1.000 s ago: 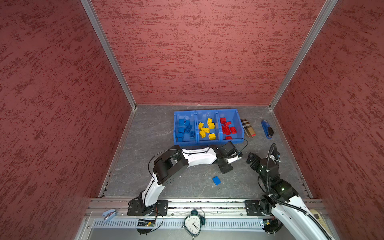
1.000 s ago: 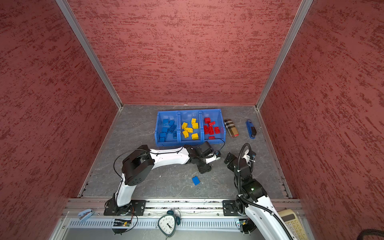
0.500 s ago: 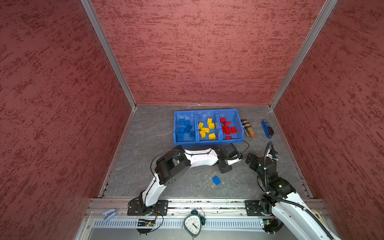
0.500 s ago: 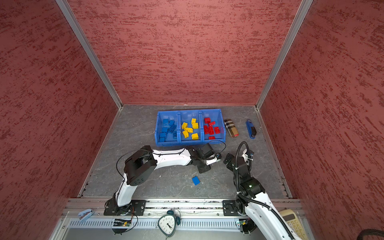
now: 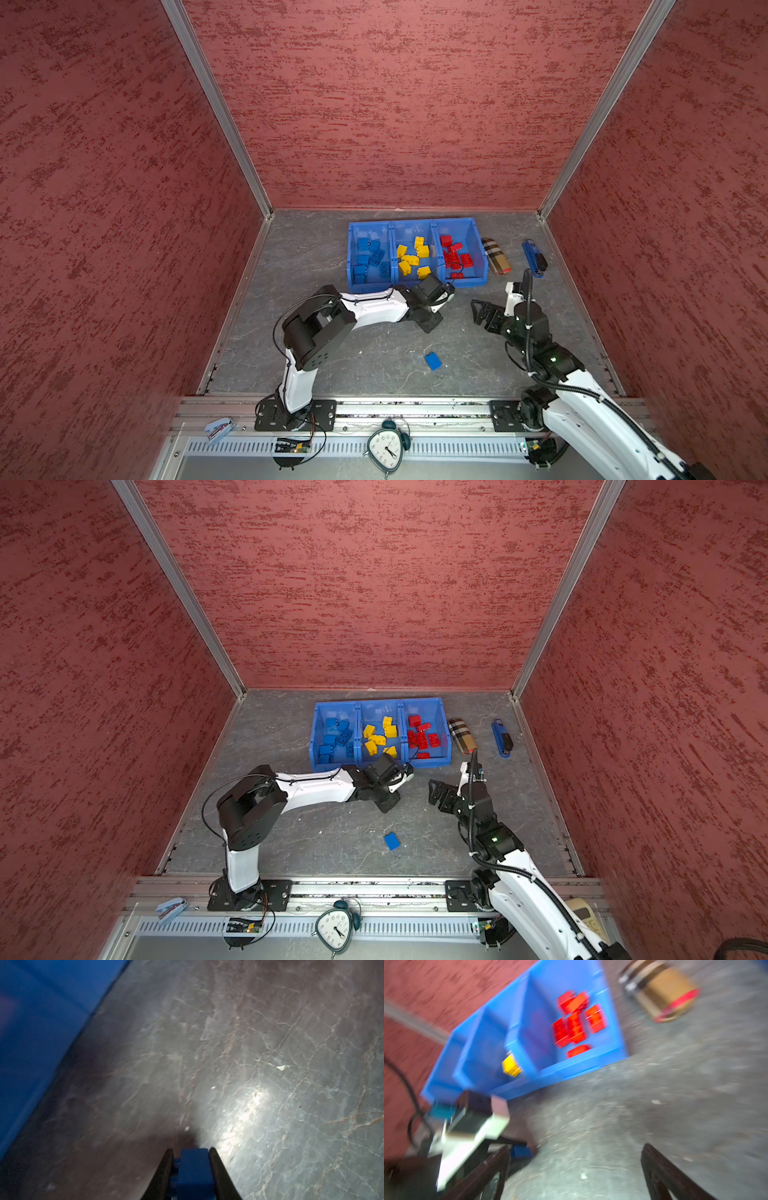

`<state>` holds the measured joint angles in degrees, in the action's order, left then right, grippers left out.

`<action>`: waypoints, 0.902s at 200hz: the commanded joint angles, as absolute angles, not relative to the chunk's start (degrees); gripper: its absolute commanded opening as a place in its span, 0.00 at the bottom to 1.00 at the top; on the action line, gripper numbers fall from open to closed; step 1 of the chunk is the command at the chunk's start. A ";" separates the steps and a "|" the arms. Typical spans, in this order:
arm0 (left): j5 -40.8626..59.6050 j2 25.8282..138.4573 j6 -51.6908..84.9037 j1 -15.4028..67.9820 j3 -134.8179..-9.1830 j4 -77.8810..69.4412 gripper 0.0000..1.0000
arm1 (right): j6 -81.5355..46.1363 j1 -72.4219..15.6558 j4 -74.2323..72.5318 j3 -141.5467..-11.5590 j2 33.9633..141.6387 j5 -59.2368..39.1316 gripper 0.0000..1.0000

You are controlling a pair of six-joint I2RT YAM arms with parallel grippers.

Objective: Sort the legos into containers by color
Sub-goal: 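Carry the blue brick into the blue-brick compartment and open the left gripper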

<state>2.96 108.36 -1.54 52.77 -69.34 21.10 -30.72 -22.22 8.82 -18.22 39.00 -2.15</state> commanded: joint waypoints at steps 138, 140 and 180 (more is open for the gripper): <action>-3.40 91.16 15.35 26.14 -69.05 26.45 0.16 | -16.95 -35.24 -4.83 -30.53 61.46 -6.58 0.99; -3.38 91.54 15.44 25.91 -69.56 26.67 0.16 | -17.07 -35.29 -4.59 -30.62 61.44 -5.93 0.99; 0.05 101.51 17.66 22.43 -78.16 29.62 0.17 | -18.90 -35.33 -2.66 -29.89 58.96 0.42 0.99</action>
<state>-1.63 96.92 15.73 24.01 -73.87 25.04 -18.44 -35.00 -3.88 -29.17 60.93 -5.85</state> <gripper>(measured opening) 0.271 0.989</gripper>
